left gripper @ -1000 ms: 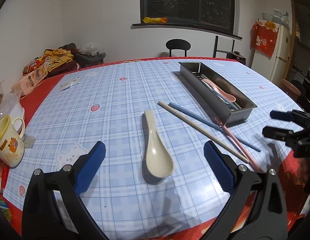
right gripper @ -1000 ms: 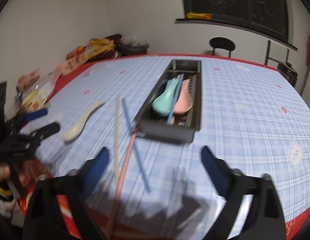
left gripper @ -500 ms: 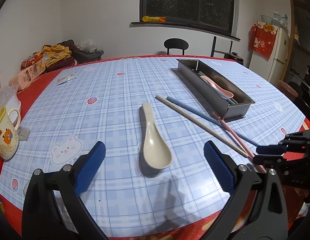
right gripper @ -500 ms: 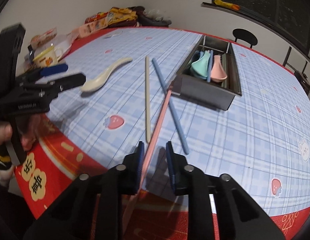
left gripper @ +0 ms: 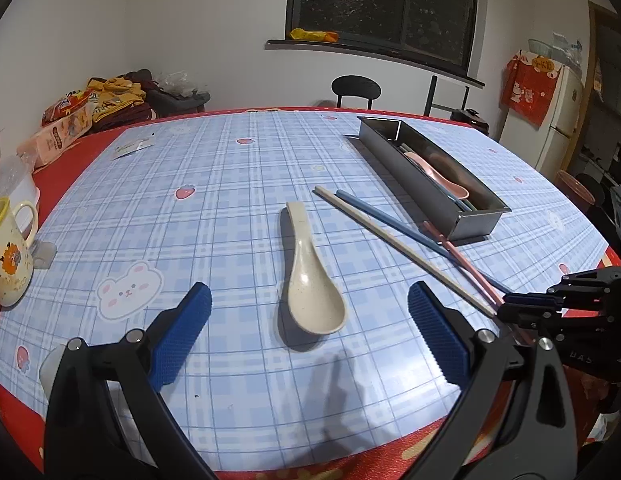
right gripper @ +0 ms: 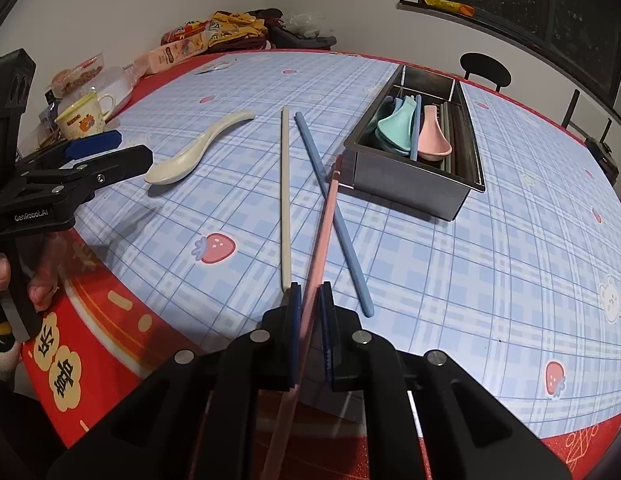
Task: Organize utensils
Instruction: 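Grasp the beige spoon with left tool while right tool grasps the pink chopstick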
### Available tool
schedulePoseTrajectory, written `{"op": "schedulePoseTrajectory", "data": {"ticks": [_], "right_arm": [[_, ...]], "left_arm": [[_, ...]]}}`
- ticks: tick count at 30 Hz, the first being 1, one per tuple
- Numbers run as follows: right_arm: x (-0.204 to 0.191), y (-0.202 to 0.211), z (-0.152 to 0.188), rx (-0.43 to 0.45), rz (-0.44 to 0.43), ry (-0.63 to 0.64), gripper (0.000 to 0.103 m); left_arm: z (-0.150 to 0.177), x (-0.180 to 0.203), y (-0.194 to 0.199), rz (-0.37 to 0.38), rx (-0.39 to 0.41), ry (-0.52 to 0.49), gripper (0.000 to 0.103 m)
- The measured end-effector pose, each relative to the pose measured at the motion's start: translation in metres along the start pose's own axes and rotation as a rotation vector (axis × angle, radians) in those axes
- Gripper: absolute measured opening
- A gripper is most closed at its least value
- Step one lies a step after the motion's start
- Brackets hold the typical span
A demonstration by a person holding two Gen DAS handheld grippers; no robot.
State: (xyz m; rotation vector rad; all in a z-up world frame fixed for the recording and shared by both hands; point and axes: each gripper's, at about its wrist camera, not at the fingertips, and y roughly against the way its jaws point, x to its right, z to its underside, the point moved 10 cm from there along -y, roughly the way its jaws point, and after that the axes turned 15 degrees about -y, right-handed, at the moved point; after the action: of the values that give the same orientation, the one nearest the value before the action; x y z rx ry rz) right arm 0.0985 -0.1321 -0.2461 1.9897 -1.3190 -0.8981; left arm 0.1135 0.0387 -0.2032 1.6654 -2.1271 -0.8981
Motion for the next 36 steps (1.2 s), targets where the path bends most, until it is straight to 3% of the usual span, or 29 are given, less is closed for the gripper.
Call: {"op": "schedulePoseTrajectory", "data": {"ticks": [10,15,17,20,24,31,36], "right_arm": [[-0.001,0.007,0.001,0.039,-0.025,-0.005,0.006],[0.003,0.014,-0.004,0.066,-0.055,-0.037,0.006],[0.004,0.016,-0.005,0.072,-0.067,-0.045,0.006],[0.004,0.018,-0.005,0.076,-0.078,-0.051,0.006],[0.004,0.021,-0.006,0.090,-0.090,-0.058,0.006],[0.005,0.022,-0.007,0.092,-0.113,-0.074,0.006],[0.006,0.022,-0.007,0.089,-0.130,-0.084,0.006]], "left_arm": [[0.003,-0.003,-0.001,0.010,-0.008,0.024,0.096],[0.003,-0.010,-0.011,0.073,-0.061,0.069,0.071],[-0.003,-0.013,-0.014,0.108,-0.074,0.086,0.067],[-0.012,-0.018,-0.022,0.095,-0.088,0.064,0.055],[-0.019,-0.023,-0.044,0.097,-0.139,0.071,0.048],[-0.018,-0.011,-0.074,0.070,-0.212,0.017,0.048],[-0.017,-0.010,-0.087,0.068,-0.239,0.029,0.036]]}}
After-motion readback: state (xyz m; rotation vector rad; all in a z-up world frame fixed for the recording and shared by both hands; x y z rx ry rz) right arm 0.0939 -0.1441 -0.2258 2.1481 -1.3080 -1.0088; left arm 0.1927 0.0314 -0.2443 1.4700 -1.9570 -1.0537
